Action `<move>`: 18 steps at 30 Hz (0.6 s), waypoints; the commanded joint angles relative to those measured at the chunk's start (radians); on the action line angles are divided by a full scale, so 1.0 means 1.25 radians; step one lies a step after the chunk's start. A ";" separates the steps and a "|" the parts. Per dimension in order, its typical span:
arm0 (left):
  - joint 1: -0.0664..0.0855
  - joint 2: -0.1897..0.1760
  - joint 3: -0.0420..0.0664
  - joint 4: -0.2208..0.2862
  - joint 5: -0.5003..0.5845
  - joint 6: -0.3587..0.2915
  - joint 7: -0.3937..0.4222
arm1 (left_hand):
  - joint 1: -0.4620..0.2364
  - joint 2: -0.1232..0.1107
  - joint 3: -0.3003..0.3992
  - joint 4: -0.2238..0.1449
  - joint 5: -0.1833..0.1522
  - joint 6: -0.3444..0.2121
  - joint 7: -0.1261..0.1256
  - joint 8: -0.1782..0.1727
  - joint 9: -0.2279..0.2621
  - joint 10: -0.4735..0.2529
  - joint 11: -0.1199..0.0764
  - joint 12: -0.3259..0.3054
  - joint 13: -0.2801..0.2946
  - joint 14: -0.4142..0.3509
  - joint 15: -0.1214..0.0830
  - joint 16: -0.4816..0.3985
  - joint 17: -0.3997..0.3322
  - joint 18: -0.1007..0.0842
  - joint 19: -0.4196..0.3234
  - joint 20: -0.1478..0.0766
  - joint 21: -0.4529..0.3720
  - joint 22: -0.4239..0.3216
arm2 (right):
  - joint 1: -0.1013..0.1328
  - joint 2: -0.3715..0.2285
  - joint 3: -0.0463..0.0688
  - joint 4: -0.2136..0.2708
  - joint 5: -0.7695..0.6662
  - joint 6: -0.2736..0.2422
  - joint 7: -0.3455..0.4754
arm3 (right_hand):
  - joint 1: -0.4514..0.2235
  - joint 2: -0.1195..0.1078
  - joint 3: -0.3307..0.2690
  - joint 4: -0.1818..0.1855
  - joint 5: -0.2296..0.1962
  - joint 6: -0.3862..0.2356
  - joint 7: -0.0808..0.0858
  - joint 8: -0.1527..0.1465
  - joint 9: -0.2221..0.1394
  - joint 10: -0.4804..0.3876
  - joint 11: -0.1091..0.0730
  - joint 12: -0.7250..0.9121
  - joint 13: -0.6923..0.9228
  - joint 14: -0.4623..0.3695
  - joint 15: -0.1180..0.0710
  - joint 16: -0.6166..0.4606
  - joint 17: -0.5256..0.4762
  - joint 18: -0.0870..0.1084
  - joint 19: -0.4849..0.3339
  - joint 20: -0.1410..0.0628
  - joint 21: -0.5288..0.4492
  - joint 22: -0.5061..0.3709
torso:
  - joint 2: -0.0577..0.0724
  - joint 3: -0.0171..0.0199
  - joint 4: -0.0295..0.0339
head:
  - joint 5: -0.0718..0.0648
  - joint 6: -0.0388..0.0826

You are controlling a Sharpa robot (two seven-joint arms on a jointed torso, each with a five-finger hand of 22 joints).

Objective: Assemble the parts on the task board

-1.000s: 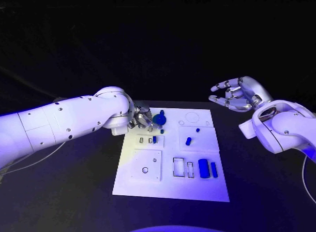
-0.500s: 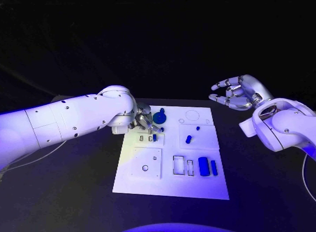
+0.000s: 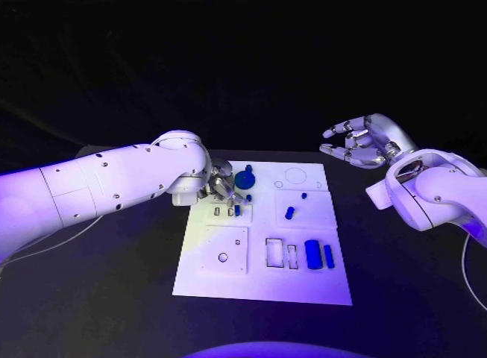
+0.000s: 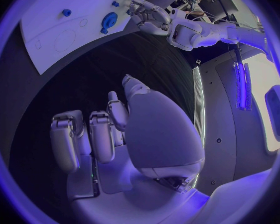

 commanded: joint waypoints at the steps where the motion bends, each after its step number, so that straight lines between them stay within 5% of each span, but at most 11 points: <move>1: 0.001 0.004 0.000 -0.001 0.011 0.023 -0.002 | 0.014 -0.002 -0.001 -0.003 0.005 -0.005 0.000 0.005 0.004 -0.002 0.000 0.005 0.001 0.085 -0.006 0.005 0.210 -0.010 0.006 0.002 0.004 0.002 | -0.001 0.001 0.000 0.000 -0.011 0.014 -0.005 | -0.009 0.000 0.002 0.002 0.005 -0.004 0.002 0.004 -0.001 -0.004 -0.001 -0.005 -0.002 0.065 -0.006 -0.005 0.133 -0.011 0.082 -0.006 0.004 0.211 | 0.000 0.0013 -0.0002 | 0.001 -0.002; 18: 0.001 0.009 -0.003 -0.001 0.033 0.037 -0.001 | 0.045 0.004 0.012 -0.004 0.006 -0.009 0.000 0.006 0.016 -0.003 0.001 0.008 0.004 0.085 -0.005 0.005 0.210 -0.012 0.007 0.003 0.009 0.011 | -0.003 0.006 0.000 -0.006 -0.017 0.017 -0.012 | -0.011 0.001 0.003 0.002 0.007 -0.005 0.002 0.005 -0.002 -0.004 -0.001 -0.006 -0.003 0.065 -0.006 -0.006 0.132 -0.011 0.082 -0.006 0.004 0.211 | 0.001 0.0020 0.0006 | -0.002 -0.006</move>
